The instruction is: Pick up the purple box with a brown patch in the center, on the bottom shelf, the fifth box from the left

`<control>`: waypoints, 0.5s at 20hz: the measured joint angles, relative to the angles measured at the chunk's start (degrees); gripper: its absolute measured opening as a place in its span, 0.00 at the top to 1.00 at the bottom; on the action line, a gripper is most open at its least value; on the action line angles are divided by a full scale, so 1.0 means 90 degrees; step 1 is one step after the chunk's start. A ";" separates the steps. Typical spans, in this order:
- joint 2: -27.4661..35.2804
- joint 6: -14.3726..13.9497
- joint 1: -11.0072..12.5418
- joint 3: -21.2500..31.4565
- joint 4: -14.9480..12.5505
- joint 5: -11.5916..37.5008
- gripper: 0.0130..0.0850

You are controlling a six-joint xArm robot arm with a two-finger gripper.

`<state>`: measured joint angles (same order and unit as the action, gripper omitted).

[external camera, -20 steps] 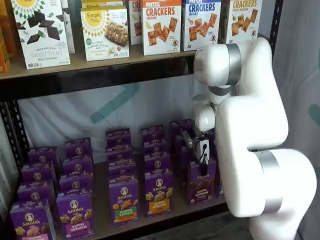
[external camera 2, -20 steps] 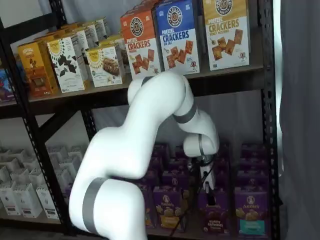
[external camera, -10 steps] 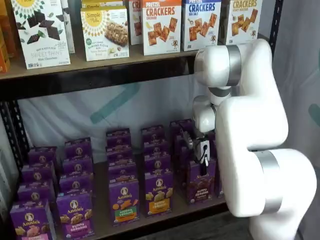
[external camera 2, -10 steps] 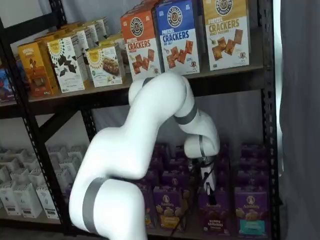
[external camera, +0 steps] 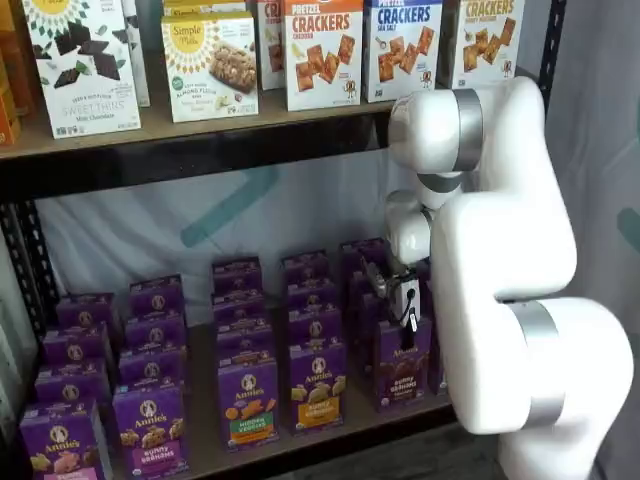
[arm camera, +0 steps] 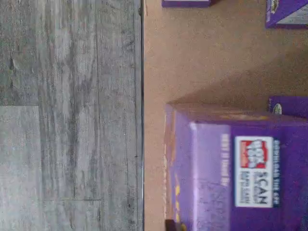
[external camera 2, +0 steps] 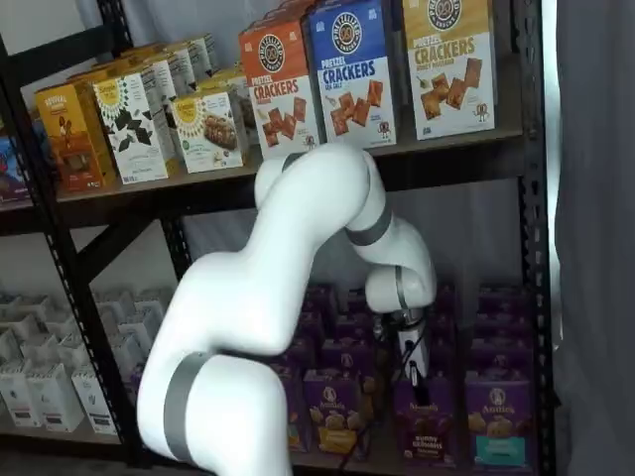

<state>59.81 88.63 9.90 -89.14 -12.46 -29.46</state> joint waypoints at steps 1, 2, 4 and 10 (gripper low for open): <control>0.0000 -0.0015 -0.0004 -0.0008 -0.0013 -0.0028 0.67; 0.0000 -0.0024 -0.0009 -0.0012 -0.0020 -0.0045 0.67; 0.0002 0.0002 -0.0012 -0.0001 0.0015 -0.0017 0.72; 0.0001 0.0217 -0.0026 -0.0010 0.0275 -0.0052 0.78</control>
<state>59.82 90.57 9.67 -89.23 -9.98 -29.93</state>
